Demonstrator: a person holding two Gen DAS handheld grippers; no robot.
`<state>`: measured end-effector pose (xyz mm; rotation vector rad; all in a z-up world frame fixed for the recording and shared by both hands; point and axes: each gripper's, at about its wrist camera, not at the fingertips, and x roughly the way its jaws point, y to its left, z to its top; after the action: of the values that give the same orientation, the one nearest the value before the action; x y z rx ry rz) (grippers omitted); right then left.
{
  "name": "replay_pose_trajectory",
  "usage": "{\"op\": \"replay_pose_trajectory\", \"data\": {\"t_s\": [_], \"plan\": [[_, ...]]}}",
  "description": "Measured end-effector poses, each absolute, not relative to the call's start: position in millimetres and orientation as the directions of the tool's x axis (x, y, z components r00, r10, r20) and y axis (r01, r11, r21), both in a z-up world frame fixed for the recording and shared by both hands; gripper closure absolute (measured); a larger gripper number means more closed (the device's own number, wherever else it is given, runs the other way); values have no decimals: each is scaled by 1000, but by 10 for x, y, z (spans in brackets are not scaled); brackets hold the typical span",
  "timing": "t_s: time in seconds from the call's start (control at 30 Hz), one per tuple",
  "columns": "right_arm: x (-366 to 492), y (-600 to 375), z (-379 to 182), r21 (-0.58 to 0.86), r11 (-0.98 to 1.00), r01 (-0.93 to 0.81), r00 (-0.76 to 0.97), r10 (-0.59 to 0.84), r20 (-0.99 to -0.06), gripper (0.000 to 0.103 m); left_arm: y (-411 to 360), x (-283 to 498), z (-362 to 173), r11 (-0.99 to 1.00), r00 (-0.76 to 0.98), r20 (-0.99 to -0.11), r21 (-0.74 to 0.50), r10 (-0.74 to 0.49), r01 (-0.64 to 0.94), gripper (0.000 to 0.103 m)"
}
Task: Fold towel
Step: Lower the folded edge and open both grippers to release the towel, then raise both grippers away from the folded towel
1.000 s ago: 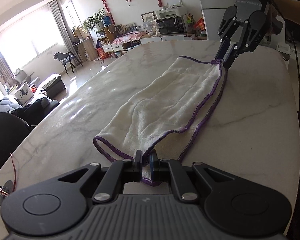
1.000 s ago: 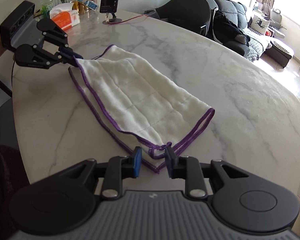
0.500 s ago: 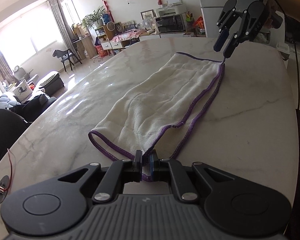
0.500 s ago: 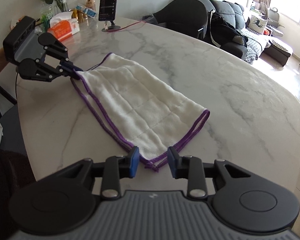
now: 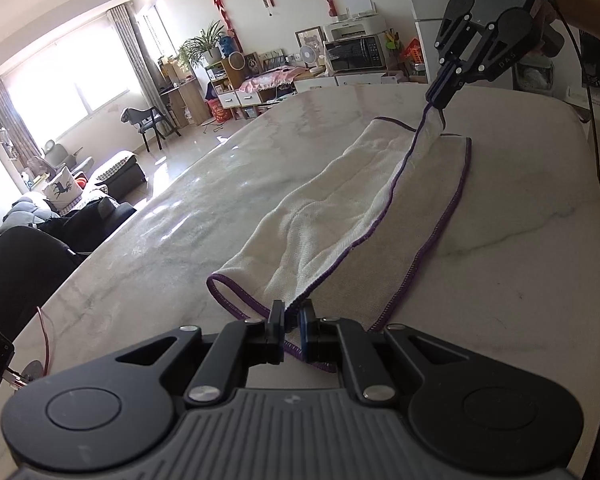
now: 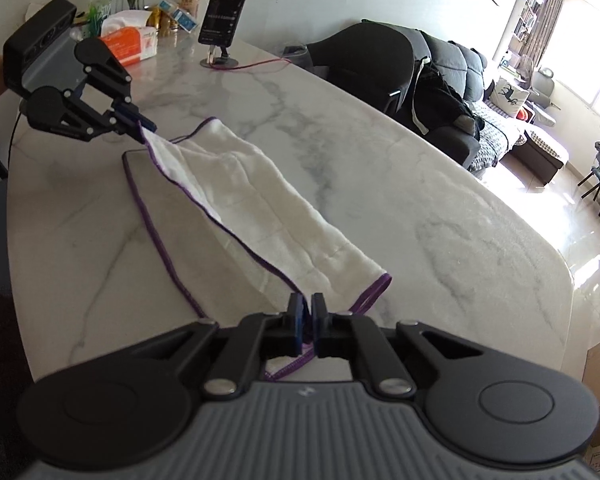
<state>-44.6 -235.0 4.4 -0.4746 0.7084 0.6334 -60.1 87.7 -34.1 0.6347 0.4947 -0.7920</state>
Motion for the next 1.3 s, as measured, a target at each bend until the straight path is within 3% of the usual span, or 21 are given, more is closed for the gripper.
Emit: {"op": "replay_pose_trajectory", "data": {"t_s": [0.23, 0.37, 0.4, 0.43, 0.5, 0.77, 1.3], "plan": [[-561, -2316, -183, -180, 661, -728, 515, 355, -780, 98, 876, -687, -467, 505, 565, -661, 310, -494, 805, 96], [-587, -2296, -246, -169, 649, -741, 483, 341, -807, 93, 918, -671, -411, 509, 543, -677, 279, -497, 814, 89], [-581, -2299, -239, -161, 656, -738, 477, 338, -811, 83, 925, -673, -390, 507, 539, -680, 277, -496, 816, 82], [-572, -2307, -225, -150, 663, -733, 472, 338, -814, 74, 931, -677, -367, 505, 535, -684, 275, -495, 818, 68], [-560, -2338, -183, -132, 669, -731, 469, 352, -810, 72, 945, -688, -324, 496, 522, -692, 267, -498, 827, 62], [-371, -2440, -114, -69, 726, -684, 479, 376, -793, 70, 989, -704, -210, 505, 512, -681, 237, -523, 830, 62], [142, -2543, -148, 32, 822, -568, 489, 368, -791, 74, 665, -715, -281, 417, 423, -705, 197, -569, 888, 62]]}}
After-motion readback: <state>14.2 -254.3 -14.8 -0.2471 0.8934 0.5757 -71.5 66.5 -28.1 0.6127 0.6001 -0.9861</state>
